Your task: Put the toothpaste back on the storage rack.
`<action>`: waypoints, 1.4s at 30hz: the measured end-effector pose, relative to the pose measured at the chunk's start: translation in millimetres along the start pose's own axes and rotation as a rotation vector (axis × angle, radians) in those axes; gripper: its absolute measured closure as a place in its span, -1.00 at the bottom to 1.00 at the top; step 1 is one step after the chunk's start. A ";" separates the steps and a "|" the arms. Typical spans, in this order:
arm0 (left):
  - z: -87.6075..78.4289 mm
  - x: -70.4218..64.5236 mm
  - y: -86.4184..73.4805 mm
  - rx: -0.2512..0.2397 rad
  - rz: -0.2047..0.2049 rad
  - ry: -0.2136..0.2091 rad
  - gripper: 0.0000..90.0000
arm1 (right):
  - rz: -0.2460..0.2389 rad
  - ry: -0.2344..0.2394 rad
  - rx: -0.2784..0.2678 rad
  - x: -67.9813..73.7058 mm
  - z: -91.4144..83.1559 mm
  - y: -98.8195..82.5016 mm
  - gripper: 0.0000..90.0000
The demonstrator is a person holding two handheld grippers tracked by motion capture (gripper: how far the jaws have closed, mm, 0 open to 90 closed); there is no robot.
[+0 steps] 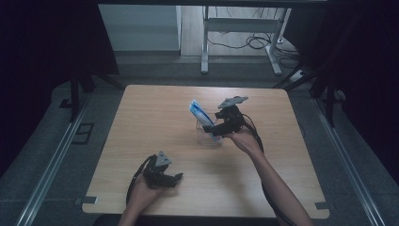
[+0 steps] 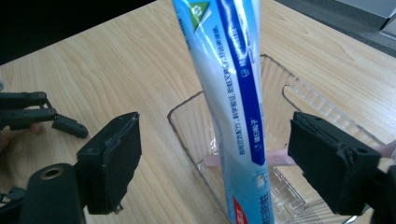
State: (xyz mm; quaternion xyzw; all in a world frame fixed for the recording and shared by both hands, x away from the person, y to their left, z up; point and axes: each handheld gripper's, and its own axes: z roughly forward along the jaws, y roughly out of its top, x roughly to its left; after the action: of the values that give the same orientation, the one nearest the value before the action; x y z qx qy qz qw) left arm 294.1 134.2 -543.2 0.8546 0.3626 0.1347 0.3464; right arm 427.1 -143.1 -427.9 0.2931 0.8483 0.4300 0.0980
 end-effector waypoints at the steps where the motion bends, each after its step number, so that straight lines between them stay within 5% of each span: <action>1: 0.0 0.0 0.0 0.000 0.000 0.000 -0.64 | -0.001 -0.001 0.001 0.9 -0.4 -0.5 -0.66; 42: 0.0 0.0 0.1 0.000 0.002 0.001 -0.64 | -0.004 -0.061 0.011 5.6 -41.7 -43.0 -0.86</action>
State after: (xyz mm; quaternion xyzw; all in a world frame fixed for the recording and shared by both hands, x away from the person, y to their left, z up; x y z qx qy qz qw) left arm 294.2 134.2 -543.1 0.8548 0.3620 0.1355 0.3462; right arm 387.3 -187.6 -435.8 0.3048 0.8479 0.4158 0.1232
